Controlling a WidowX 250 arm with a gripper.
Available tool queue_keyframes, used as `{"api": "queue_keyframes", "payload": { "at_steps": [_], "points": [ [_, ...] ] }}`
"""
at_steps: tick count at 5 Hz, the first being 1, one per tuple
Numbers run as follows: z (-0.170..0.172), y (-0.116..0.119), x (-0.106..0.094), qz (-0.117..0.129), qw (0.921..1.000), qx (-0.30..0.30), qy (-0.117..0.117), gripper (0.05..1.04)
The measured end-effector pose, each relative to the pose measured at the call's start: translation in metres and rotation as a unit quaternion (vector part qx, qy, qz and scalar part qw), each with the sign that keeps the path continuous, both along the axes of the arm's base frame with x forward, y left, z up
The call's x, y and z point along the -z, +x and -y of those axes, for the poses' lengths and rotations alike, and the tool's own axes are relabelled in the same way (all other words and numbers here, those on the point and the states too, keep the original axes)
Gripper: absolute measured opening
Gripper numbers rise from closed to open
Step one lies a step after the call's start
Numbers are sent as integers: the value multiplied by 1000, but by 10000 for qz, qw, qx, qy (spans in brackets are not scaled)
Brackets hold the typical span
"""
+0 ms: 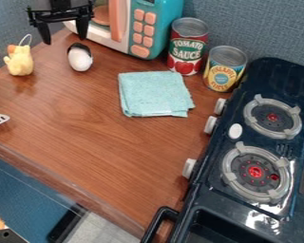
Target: Move the towel into down
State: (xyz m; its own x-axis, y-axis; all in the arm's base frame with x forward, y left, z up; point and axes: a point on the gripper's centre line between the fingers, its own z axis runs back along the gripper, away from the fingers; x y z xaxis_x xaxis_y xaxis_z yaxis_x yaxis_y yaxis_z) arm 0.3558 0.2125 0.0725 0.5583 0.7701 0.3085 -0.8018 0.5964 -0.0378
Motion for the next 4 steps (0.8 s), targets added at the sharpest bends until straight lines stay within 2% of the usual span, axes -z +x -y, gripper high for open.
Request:
{"api": "queue_keyframes", "payload": {
  "at_steps": [1, 2, 3, 4],
  "points": [
    [1, -2, 14, -158, 9998, -5, -94, 999],
    [16, -3, 18, -386, 9989, 133, -223, 999],
    [56, 12, 18, -510, 9959, 711, -248, 999],
    [101, 24, 10, -362, 9892, 1402, -232, 999]
  ]
}}
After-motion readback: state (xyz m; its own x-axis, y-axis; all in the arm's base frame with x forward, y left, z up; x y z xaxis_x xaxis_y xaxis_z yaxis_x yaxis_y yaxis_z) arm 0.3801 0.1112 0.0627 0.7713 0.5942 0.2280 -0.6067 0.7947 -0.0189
